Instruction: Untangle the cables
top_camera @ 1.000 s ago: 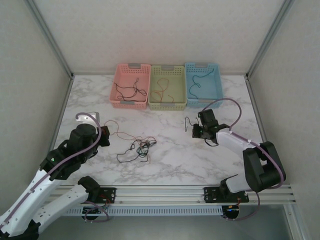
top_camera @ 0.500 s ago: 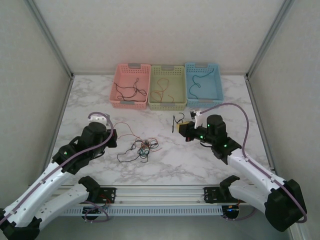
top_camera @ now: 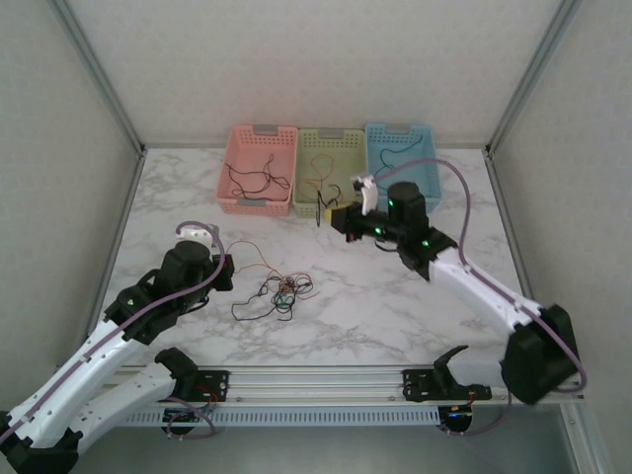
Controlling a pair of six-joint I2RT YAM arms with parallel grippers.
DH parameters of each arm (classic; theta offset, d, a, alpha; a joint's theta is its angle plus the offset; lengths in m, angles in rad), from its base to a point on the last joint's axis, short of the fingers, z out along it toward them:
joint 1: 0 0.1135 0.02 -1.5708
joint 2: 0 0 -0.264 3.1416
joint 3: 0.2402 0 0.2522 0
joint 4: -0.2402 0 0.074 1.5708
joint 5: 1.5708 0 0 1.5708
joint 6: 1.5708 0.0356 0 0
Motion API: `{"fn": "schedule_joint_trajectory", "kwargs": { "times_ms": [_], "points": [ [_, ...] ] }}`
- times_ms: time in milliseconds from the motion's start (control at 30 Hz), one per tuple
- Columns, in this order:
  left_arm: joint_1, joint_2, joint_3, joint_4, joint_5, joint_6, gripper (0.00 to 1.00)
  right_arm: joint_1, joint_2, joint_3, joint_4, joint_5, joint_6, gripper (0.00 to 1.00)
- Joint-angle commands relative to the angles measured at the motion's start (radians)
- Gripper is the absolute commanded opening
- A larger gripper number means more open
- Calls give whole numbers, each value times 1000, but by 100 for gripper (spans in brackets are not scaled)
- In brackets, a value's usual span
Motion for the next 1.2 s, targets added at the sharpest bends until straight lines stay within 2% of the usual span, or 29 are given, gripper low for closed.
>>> {"fn": "schedule_joint_trajectory", "kwargs": {
  "times_ms": [0, 167, 300, 467, 567, 633, 700, 767, 867, 933, 1067, 1167],
  "points": [
    [-3, -2, 0, -9, 16, -10, 0, 8, 197, 208, -117, 57, 12, 0],
    [-3, 5, 7, -16, 39, -4, 0, 16, 569, 685, -382, 136, 81, 0],
    [-3, 7, 16, -23, 42, 1, 0, 37, 826, 1021, -524, 196, 97, 0],
    [-1, 15, 19, -27, 36, 2, 0, 60, 1101, 1352, -591, 200, 130, 0],
    [-1, 26, 27, -37, 41, 5, 0, 71, 1257, 1593, -692, 217, 133, 0],
    [-2, 29, 28, -39, 43, 4, 0, 71, 1341, 1728, -746, 205, 143, 4],
    [-1, 23, 26, -41, 42, 0, 0, 71, 1381, 1786, -761, 207, 147, 13],
    [-1, 14, 24, -40, 37, -2, 0, 71, 1375, 1772, -734, 198, 142, 24],
    [-1, 16, 24, -38, 34, -2, 0, 71, 1343, 1755, -717, 198, 125, 47],
    [-1, 27, 27, -38, 39, -2, 0, 71, 1319, 1756, -725, 199, 104, 53],
    [-1, 31, 25, -31, 46, -7, 0, 71, 1240, 1747, -777, 199, 74, 54],
    [-1, 27, 26, -30, 49, -10, 0, 71, 1112, 1660, -796, 175, 60, 52]
  ]
}}
